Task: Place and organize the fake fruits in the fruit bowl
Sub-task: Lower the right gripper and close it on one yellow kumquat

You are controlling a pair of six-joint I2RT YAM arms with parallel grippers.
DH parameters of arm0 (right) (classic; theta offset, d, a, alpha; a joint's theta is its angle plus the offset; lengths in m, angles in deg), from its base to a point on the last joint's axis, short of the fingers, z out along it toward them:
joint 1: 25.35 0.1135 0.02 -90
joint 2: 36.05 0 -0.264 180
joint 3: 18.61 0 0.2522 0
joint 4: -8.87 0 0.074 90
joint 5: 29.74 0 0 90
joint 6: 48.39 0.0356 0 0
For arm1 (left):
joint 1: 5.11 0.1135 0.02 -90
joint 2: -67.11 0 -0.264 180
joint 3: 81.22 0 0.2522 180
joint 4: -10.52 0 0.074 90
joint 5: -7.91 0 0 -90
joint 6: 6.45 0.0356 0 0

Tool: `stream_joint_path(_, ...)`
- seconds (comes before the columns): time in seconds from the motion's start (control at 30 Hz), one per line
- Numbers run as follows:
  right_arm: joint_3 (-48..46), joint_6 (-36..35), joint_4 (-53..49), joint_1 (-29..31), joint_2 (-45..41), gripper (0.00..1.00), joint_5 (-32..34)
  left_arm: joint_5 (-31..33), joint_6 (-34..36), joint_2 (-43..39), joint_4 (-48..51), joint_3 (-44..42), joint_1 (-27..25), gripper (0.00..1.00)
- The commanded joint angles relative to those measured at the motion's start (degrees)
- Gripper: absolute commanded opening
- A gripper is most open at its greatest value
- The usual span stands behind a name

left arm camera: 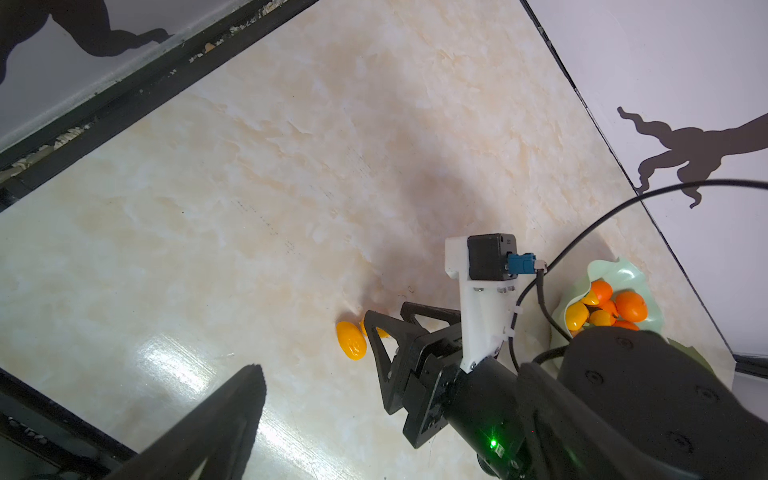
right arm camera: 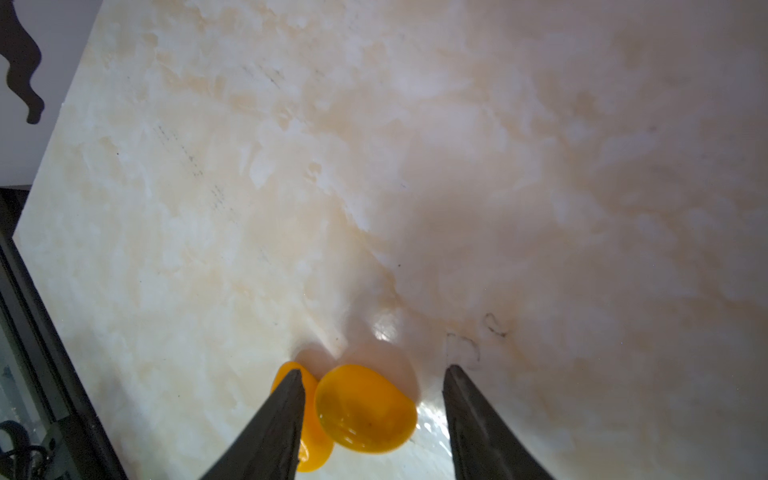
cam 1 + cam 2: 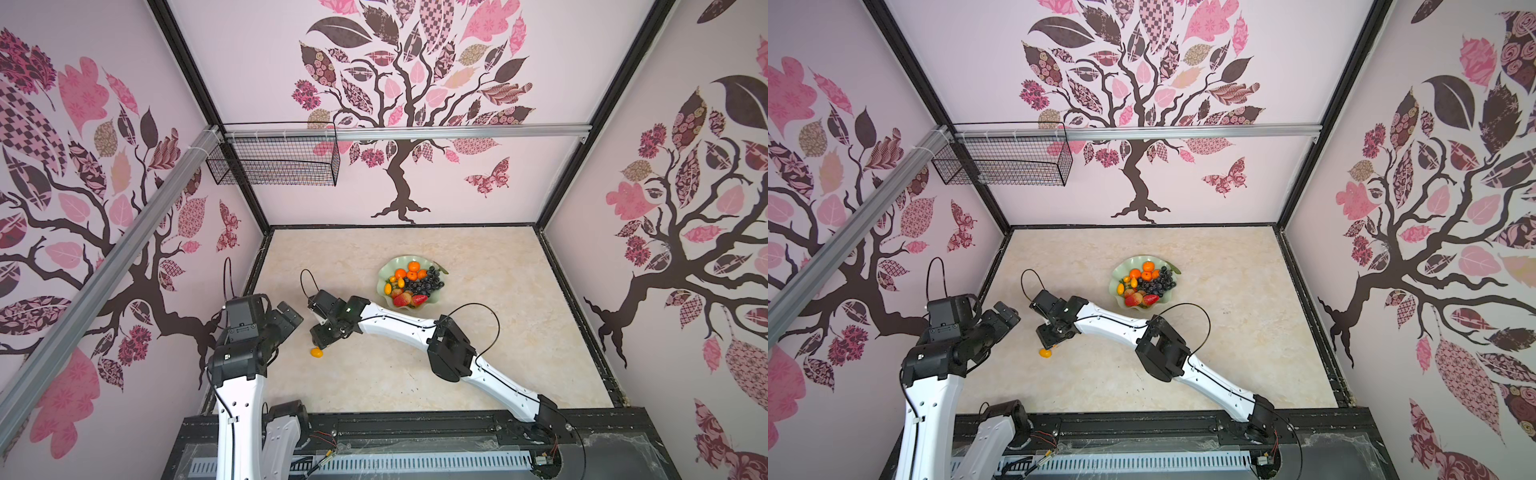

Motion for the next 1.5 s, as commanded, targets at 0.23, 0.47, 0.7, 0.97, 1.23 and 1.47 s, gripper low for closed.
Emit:
stream_joint_path(0.23,2.9,-2.9,-4.7,0.5,4.8,0.57,1.1,-2.1,-0.3,-0.6,-1.6,-1.9,0.2,0.98)
stream_joint_path(0.47,1.6,-4.5,-7.0,1.4,4.4,0.54,4.0,-2.3,-0.1,-0.3,-1.8,-1.8,0.2,0.98)
stream_joint_path(0.7,0.3,-4.3,-8.0,1.8,4.1,0.51,7.9,-2.4,0.1,-0.4,-1.5,-1.5,0.3,0.98)
stream_joint_path(0.97,0.1,-4.2,-8.6,2.0,4.0,0.44,9.7,-2.5,0.1,-0.2,-1.6,-1.5,0.2,0.98)
stream_joint_path(1.23,-2.7,-1.9,-5.7,1.9,-0.1,0.39,10.2,-2.3,0.7,-0.1,-1.5,-1.5,0.3,0.98)
stream_joint_path(1.47,-6.9,0.1,-3.1,1.3,-5.6,0.36,10.4,-2.1,1.7,-0.1,-1.0,-1.1,0.2,0.98)
